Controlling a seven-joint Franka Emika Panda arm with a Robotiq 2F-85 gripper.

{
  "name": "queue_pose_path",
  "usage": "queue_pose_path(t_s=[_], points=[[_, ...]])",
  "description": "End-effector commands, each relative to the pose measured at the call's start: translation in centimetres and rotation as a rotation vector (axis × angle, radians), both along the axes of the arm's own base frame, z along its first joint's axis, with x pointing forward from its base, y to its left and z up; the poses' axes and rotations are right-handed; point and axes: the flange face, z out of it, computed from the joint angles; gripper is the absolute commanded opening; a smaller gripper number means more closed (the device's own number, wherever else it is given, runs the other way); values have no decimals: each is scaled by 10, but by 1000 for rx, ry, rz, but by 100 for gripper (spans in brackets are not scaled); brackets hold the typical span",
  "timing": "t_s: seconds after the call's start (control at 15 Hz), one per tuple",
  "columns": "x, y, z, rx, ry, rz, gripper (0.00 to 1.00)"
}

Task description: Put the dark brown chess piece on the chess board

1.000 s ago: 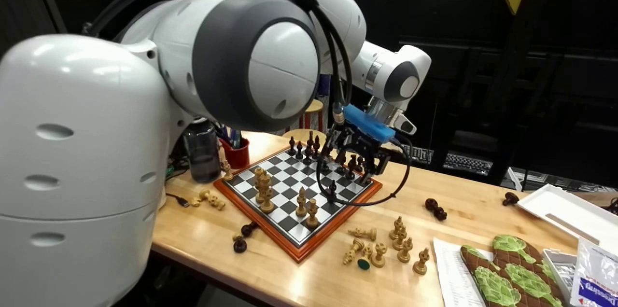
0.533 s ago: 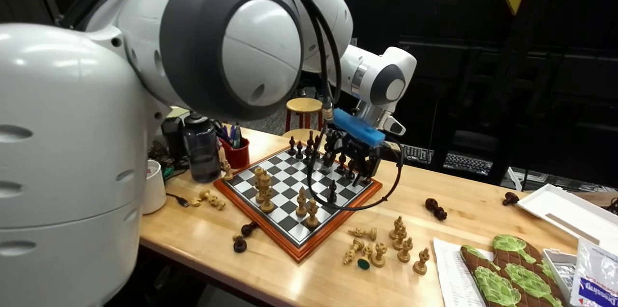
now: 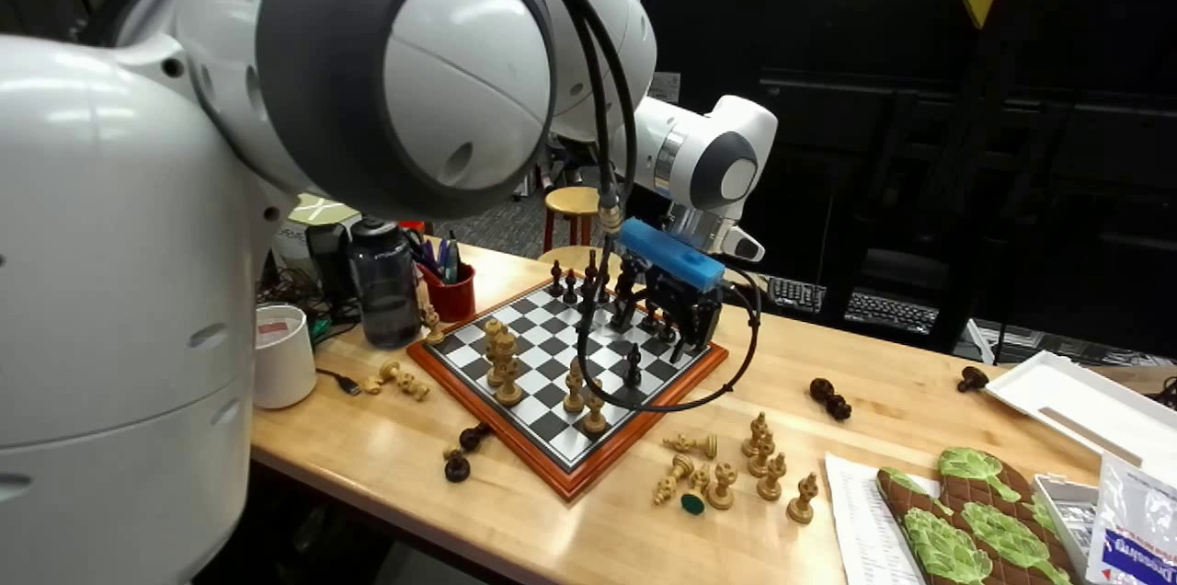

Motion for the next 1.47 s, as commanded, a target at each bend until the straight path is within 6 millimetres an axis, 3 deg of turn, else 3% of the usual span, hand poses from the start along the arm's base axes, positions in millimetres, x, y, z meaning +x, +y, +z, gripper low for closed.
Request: queue_pose_path(t_s=[0.0, 0.8, 1.4], points=[[0, 1, -1, -6, 8, -3, 100], [-15, 19, -37, -47, -29, -17, 100], [-23, 36, -33, -161, -73, 11, 100]])
